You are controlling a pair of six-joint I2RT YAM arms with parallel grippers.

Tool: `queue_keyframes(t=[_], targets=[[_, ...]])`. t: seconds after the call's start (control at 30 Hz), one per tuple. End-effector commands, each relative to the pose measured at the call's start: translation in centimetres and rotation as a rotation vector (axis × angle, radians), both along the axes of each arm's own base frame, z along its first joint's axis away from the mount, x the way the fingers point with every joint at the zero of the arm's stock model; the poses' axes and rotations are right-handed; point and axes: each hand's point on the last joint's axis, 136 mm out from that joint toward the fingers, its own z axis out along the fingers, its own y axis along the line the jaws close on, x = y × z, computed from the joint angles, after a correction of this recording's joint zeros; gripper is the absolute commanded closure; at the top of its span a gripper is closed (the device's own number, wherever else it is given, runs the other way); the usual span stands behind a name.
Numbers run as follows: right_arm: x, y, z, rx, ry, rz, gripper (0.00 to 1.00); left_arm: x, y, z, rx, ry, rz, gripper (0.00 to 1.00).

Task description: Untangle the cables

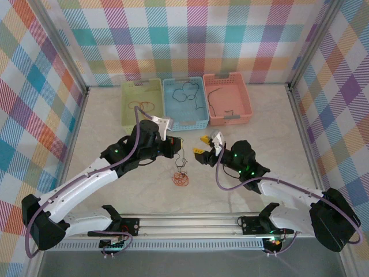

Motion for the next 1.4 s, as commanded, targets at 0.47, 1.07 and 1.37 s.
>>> queue_keyframes(t=[0.47,1.07,1.37], targets=[[0.0,4.4,-1.5,0.006,0.088,0.121,0.46,-0.9,-1.8,-0.3,-0.069,0.048,-0.079,1.00],[9.2,4.4,-5.4,-0.119,0.132,-0.253,0.59,-4.5,-2.4,3.8,-0.207,0.082,-0.214,1.00],[12.3,-1.3,-9.2,-0.151,0.299,-0.481,0.70,-7.3,1.0,9.2,-0.267,-0.029,-0.210,1.00]])
